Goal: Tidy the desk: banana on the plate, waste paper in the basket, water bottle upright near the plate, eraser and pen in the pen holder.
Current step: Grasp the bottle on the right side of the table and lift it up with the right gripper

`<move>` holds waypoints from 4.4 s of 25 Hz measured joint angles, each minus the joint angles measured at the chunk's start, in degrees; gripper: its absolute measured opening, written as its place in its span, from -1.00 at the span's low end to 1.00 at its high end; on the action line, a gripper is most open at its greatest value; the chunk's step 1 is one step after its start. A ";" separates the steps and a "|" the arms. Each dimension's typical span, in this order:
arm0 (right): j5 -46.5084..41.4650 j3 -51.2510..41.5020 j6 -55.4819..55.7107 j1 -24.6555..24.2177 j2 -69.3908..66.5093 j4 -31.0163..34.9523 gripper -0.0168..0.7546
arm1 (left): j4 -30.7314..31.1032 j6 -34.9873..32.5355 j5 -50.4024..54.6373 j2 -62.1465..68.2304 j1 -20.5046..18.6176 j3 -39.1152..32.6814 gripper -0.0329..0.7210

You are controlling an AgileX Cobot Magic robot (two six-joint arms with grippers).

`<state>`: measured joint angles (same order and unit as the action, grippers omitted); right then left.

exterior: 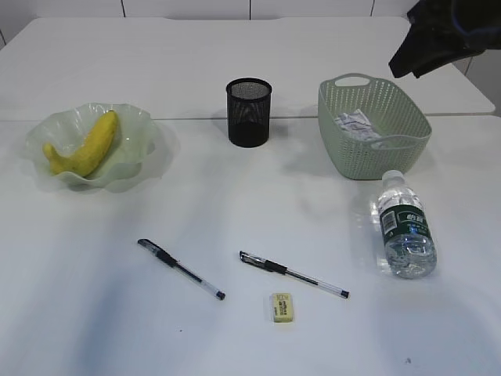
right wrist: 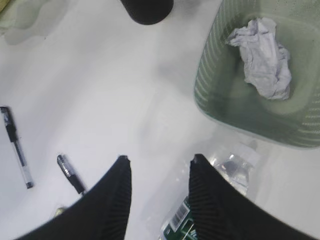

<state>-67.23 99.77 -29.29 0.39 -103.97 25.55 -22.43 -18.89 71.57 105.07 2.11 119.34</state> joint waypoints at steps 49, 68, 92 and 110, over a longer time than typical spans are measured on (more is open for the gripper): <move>-3.48 -0.89 35.75 0.00 -11.25 -14.27 0.54 | 0.02 2.05 0.00 -0.09 3.43 0.00 0.08; -3.16 -0.89 37.34 0.00 -19.31 -12.68 0.54 | 0.02 2.14 0.00 -0.09 3.43 0.00 0.07; -2.61 -0.98 38.03 1.73 -23.72 -14.47 0.54 | 1.26 2.14 0.00 -0.09 3.43 0.00 0.06; -2.57 -0.63 38.03 1.85 -24.31 -16.00 0.50 | 2.27 2.14 0.00 -0.09 3.43 0.00 0.04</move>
<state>-69.80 99.14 8.74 2.24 -128.28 9.56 -20.17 -16.74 71.57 104.97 5.55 119.34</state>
